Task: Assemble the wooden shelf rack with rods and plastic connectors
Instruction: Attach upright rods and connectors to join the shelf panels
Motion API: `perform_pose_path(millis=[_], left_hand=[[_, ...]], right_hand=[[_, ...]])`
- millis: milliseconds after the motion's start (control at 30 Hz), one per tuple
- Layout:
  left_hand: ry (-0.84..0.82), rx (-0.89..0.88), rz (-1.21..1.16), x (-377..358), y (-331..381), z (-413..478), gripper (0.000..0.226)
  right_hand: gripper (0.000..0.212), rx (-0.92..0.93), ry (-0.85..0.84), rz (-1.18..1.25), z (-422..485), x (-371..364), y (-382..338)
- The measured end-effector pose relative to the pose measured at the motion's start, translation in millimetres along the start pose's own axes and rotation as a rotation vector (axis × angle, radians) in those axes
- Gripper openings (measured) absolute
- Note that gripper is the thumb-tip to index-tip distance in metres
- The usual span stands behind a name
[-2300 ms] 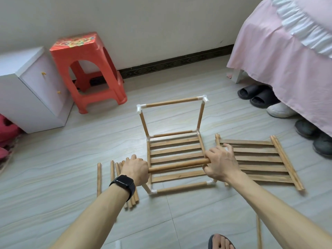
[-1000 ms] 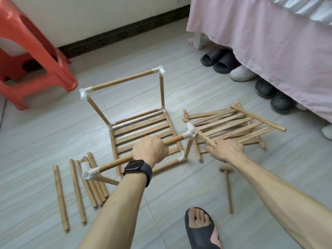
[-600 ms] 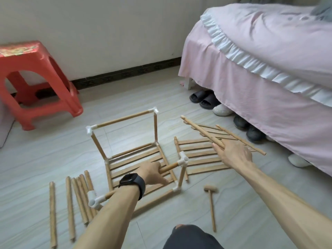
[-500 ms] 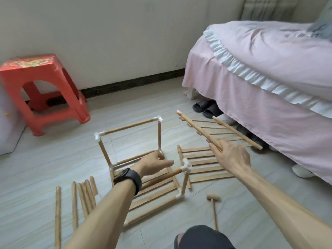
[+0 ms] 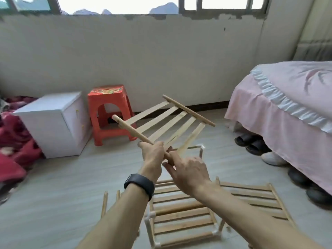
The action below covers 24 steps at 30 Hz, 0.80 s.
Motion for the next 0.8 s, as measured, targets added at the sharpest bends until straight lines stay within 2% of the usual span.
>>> perform_pose_path(millis=[67, 133, 200, 300, 467, 567, 667, 733, 800], left_hand=[[0.045, 0.064, -0.145, 26, 2, 8, 0.030], [0.085, 0.112, -0.231, 51, 3, 13, 0.028], [0.145, 0.077, -0.117, 74, 7, 22, 0.031], [0.185, -0.019, 0.074, 97, 16, 33, 0.039], [0.149, 0.022, 0.023, 114, 17, 41, 0.043], [0.040, 0.065, -0.006, 114, 16, 43, 0.054], [-0.033, 0.085, 0.003, 113, 5, 44, 0.067], [-0.055, 0.115, 0.026, 110, -8, 43, 0.074], [-0.084, 0.151, 0.046, 102, -23, 43, 0.070]], right_hand=[[0.049, 0.041, -0.065, 0.004, -5, -8, -14], [0.072, 0.030, -0.114, -0.013, -10, -19, -11], [0.085, -0.048, -0.144, 0.029, -10, -28, 6], [0.084, -0.247, -0.230, 0.128, -8, -48, 50], [0.095, -0.705, -0.416, 0.420, -35, -98, 140], [0.103, -0.843, -0.382, 0.676, -60, -122, 164], [0.107, -0.822, -0.360, 0.875, -75, -133, 163], [0.103, -0.783, -0.319, 0.926, -77, -133, 163], [0.093, -0.797, -0.248, 0.943, -75, -134, 168]])
Point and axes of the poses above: each hand's wrist, its own z-axis towards the middle knuckle, its own x-axis out of the back of the hand, y = z × x, the point moved 6 cm from there along z, towards the middle knuckle, and after that the axes turned 12 degrees about -z, right-handed, at the moved point
